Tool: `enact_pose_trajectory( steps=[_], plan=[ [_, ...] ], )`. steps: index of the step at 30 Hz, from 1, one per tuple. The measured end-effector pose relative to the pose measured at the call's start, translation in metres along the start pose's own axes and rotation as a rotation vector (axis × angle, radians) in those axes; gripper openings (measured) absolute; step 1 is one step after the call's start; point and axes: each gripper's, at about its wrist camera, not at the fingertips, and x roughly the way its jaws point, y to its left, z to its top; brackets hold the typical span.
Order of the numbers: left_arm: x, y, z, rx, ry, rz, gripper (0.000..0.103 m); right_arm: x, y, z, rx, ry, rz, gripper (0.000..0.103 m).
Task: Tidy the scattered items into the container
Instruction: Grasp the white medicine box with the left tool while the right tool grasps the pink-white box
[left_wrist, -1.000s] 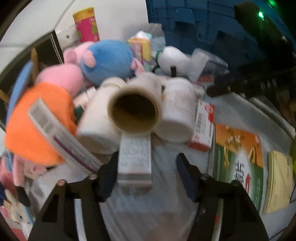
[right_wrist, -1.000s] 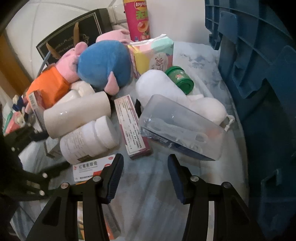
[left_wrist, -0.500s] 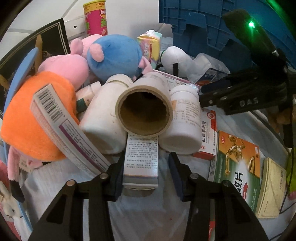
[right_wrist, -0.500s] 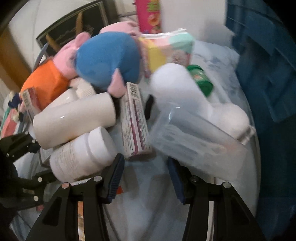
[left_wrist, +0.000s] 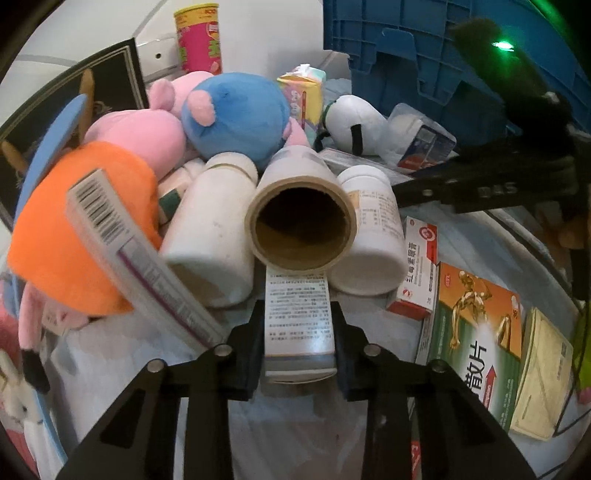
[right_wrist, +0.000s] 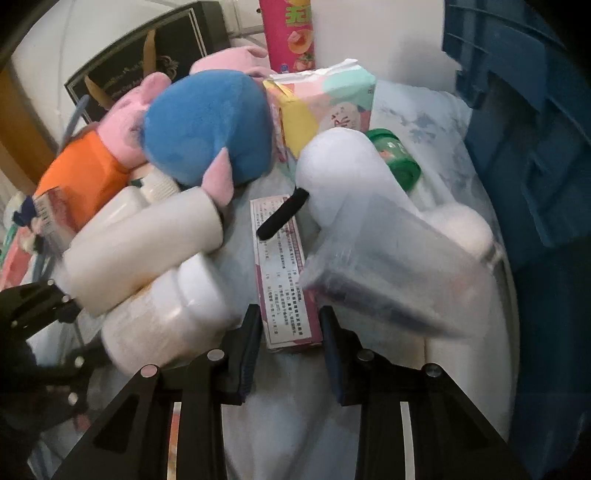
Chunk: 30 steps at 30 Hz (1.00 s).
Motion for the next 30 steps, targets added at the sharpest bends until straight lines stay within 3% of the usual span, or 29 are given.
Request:
enact_pose_trajectory(
  steps=[20,30],
  plan=[
    [-0.083,-0.010,-0.056,-0.062,-0.076,0.048,0.030,-0.108,0.025,-0.065,0.027,-0.175,0.026,0.028],
    [-0.153,-0.026,-0.050,-0.025,-0.174,0.034,0.030,-0.204,0.054,-0.091,0.037,-0.310,0.009,0.028]
  ],
)
